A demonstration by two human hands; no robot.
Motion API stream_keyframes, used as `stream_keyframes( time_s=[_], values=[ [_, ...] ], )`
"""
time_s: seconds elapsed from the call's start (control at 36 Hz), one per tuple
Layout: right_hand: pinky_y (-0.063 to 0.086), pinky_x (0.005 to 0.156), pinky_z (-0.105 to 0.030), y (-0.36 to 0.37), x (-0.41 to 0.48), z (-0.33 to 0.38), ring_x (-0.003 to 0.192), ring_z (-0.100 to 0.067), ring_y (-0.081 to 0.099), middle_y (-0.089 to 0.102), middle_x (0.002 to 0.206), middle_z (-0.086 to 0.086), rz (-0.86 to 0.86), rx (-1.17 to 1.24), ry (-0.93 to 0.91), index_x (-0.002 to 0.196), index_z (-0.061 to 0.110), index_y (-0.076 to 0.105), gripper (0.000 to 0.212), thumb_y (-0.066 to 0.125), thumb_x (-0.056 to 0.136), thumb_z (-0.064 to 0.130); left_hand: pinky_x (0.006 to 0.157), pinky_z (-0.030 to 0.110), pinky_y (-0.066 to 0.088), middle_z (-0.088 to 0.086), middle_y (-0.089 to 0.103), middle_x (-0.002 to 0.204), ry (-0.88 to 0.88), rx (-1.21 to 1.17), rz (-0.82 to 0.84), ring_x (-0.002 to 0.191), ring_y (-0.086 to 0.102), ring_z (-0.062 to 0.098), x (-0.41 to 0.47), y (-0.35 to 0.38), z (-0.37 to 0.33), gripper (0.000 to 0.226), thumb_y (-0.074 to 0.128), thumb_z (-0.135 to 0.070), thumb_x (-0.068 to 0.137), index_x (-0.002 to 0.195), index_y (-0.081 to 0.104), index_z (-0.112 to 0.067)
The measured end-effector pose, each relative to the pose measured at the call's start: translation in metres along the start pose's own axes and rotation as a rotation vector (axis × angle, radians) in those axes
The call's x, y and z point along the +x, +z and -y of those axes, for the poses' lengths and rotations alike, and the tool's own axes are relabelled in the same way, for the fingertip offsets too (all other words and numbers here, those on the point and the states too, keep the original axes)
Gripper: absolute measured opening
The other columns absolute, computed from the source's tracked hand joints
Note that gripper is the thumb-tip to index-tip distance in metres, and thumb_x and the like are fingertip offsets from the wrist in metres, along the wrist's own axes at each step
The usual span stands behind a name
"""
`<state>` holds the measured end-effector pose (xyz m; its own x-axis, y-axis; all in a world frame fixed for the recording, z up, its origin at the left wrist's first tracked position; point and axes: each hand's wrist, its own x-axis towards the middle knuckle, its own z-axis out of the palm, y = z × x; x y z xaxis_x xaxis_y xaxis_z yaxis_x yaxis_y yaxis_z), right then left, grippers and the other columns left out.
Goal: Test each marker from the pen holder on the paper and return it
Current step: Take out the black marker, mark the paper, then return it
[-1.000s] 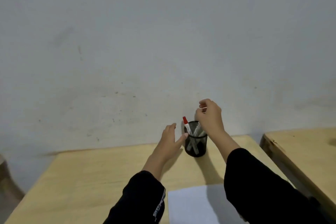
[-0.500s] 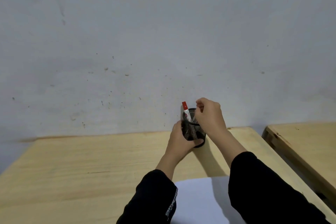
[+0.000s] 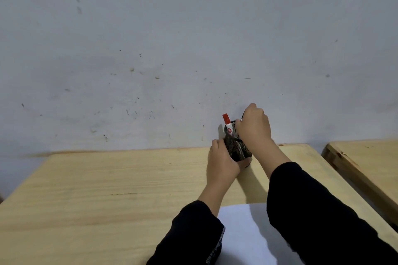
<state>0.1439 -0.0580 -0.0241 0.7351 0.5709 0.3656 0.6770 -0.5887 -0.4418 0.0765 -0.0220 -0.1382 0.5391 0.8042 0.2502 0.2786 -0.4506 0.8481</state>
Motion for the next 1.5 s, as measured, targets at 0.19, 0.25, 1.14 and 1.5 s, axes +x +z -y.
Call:
stream_keyframes(
  time_s=[0.19,0.25,1.14,1.5],
  values=[
    [0.037,0.062,-0.031,0.002,0.000,0.002,0.086,-0.035,0.059,0.058,0.098,-0.020,-0.012,0.069,0.052,0.106,-0.005,0.047,0.020,0.053,0.089,0.003,0.078,0.043,0.054,-0.005,0.046,0.104,-0.006,0.003,-0.039,0.096,0.055,0.021,-0.001,0.005,0.004,0.075,0.073,-0.062,0.051,0.108,0.047,-0.020],
    [0.036,0.061,-0.031,0.002,-0.001,0.003,0.076,-0.031,0.051,0.050,0.087,-0.014,-0.016,0.117,0.071,0.104,-0.005,0.048,0.019,0.055,0.088,0.003,0.077,0.043,0.054,-0.006,0.046,0.103,-0.016,0.000,-0.043,0.095,0.056,0.020,-0.001,0.006,0.005,0.074,0.071,-0.063,0.051,0.107,0.048,-0.021],
    [0.047,0.072,-0.009,-0.077,-0.058,-0.004,0.085,-0.002,0.061,0.062,0.093,0.012,-0.255,0.918,-0.197,0.093,0.025,0.057,0.015,0.061,0.086,0.012,0.082,0.048,0.056,0.007,0.069,0.097,-0.182,-0.252,0.044,0.090,0.068,0.024,-0.024,-0.034,-0.018,0.041,0.073,-0.037,0.056,0.091,0.060,-0.018],
    [0.047,0.069,-0.008,-0.061,-0.135,-0.041,0.077,0.000,0.059,0.065,0.095,-0.003,-0.089,0.772,-0.262,0.098,0.016,0.069,0.017,0.064,0.084,0.007,0.090,0.037,0.053,0.006,0.070,0.083,0.109,-0.536,0.086,0.080,0.066,0.016,-0.077,-0.111,-0.074,0.007,0.061,-0.018,0.089,0.089,0.068,-0.016]
  ],
)
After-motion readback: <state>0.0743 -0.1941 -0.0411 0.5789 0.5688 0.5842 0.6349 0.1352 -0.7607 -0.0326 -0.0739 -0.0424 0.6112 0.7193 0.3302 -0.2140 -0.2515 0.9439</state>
